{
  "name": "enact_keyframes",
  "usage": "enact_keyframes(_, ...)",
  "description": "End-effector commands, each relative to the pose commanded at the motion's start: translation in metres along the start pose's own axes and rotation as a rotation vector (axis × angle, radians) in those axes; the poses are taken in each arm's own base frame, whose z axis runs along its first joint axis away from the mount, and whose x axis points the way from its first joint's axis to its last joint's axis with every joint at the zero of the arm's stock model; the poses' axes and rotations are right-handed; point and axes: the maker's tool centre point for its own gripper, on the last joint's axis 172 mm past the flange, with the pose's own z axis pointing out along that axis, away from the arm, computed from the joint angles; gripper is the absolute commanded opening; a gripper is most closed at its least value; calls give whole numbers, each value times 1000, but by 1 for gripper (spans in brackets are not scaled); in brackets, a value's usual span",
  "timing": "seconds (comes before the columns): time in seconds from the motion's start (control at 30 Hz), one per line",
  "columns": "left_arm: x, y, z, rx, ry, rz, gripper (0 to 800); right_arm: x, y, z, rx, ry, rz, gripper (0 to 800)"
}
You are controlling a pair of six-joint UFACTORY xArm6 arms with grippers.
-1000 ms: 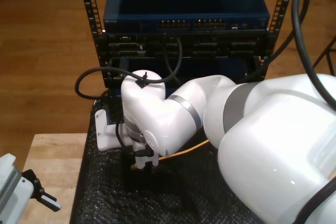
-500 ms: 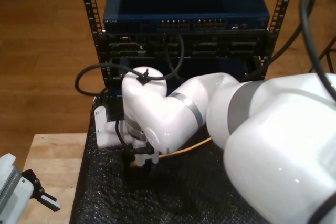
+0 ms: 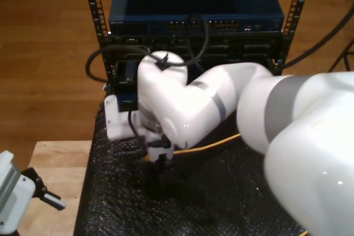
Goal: Grab the cable and plug it in
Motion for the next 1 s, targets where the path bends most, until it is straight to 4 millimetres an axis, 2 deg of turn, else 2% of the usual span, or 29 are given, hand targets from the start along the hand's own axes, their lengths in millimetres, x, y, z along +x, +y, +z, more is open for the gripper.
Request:
enact_keyframes(0.2,27,-7,13,-34,38,15,800,-7,-2,-16,68,99,57,4)
enact_keyframes(0.33,42,-15,17,-48,36,17,800,-9,-1,-34,97,184,93,6)
enact_keyframes(0.7,103,-42,39,-48,158,11,800,-51,2,-79,82,243,172,6)
enact_keyframes(0.83,119,-61,40,-5,195,19,800,-62,-3,-99,89,315,200,4)
enact_keyframes(1.0,132,-86,45,51,219,35,800,-71,-12,-114,131,396,225,6)
